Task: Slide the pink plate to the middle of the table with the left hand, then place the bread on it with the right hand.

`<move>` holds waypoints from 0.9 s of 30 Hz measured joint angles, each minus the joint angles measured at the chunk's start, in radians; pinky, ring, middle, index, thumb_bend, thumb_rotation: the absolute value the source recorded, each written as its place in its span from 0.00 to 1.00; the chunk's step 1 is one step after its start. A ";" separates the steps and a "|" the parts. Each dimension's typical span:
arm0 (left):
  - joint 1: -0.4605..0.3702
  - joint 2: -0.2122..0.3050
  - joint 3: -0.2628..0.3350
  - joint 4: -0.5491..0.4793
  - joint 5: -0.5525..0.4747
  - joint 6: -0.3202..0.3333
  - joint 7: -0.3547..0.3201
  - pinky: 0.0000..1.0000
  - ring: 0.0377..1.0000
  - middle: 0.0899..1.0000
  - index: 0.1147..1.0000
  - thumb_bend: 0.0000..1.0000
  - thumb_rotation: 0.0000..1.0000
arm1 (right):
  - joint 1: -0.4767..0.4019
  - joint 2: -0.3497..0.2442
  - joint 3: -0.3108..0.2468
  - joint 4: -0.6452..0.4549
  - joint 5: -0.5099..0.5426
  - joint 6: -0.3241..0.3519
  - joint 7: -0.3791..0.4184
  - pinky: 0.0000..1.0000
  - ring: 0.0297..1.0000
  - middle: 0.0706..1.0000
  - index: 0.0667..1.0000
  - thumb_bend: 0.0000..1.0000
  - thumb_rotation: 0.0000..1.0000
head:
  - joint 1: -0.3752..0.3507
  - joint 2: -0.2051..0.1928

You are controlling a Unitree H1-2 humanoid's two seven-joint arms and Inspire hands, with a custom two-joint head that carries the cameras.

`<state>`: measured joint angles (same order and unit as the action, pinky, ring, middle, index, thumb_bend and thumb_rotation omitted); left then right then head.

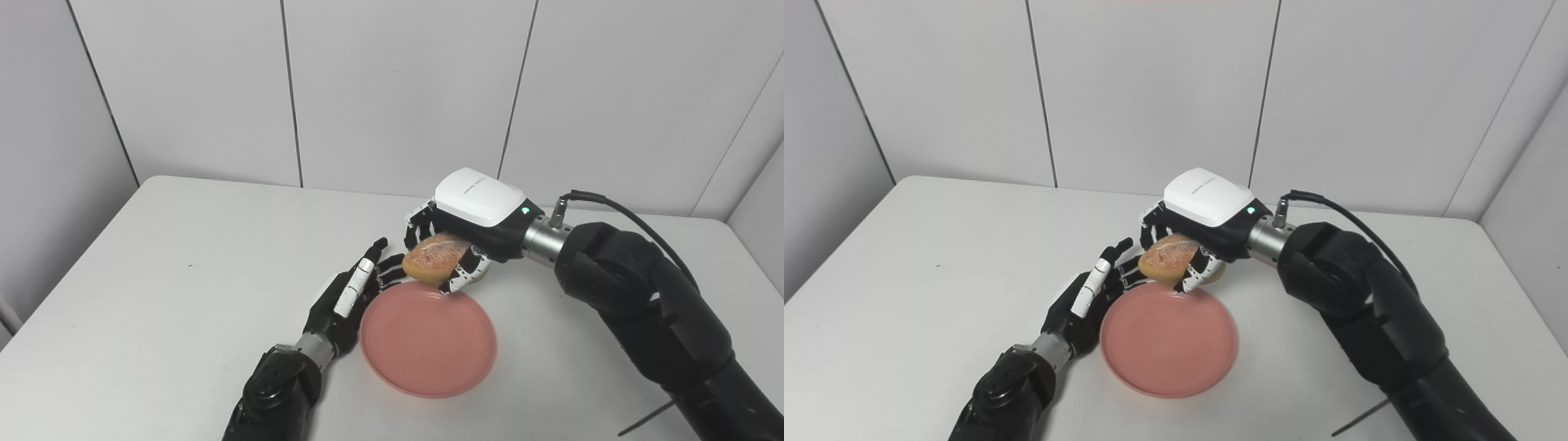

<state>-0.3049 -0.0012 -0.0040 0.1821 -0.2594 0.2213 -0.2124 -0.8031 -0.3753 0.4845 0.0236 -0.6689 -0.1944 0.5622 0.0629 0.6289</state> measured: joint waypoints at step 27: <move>-0.001 -0.001 0.011 -0.015 -0.003 0.037 -0.001 0.86 0.86 0.87 0.98 0.76 0.81 | 0.075 0.057 0.079 0.218 -0.035 -0.147 -0.033 0.34 0.40 0.46 0.48 0.51 0.00 | -0.008 0.008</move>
<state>-0.3061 -0.0027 0.0073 0.1673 -0.2627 0.2580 -0.2133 -0.7277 -0.3180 0.5639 0.2416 -0.7039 -0.3417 0.5294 0.0552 0.6366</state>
